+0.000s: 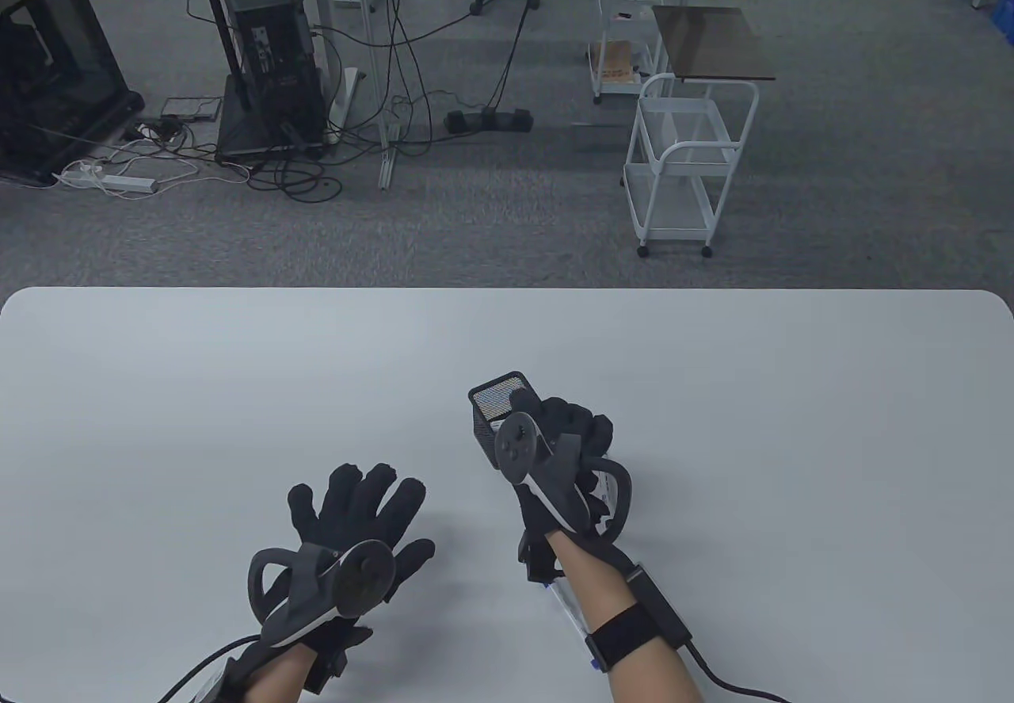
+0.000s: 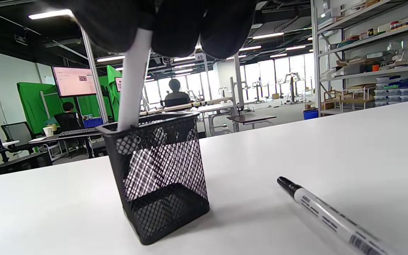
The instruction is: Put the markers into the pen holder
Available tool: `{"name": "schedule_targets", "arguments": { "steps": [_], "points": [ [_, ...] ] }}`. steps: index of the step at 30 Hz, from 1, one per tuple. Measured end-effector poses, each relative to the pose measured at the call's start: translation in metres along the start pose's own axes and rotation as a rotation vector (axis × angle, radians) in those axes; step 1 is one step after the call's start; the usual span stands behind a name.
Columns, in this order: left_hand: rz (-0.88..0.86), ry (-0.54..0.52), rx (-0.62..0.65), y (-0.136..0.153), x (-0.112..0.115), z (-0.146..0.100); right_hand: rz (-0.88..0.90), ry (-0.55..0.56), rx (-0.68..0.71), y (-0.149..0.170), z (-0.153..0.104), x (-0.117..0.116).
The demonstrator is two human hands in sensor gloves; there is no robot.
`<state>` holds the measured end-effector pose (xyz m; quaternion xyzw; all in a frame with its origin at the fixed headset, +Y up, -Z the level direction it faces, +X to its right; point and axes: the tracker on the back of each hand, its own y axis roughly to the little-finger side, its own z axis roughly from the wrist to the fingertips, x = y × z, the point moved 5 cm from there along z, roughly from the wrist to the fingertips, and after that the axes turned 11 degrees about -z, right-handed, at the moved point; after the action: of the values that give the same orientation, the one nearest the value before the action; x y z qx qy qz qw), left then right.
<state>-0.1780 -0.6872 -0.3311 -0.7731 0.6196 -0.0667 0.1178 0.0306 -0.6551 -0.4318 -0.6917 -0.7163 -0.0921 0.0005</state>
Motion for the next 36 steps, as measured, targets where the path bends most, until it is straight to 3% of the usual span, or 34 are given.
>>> {"name": "schedule_targets", "arguments": {
  "steps": [17,26,36],
  "points": [
    [0.006,0.014,-0.005,0.000,0.001,0.001,0.005,-0.061,0.001,-0.006,0.007,-0.021],
    [0.008,0.013,-0.001,0.000,0.001,0.002,0.002,0.010,-0.012,0.012,0.002,0.002],
    [0.007,0.009,0.008,-0.001,0.001,0.000,-0.032,0.069,-0.067,0.058,-0.003,0.024]
  ]
}}
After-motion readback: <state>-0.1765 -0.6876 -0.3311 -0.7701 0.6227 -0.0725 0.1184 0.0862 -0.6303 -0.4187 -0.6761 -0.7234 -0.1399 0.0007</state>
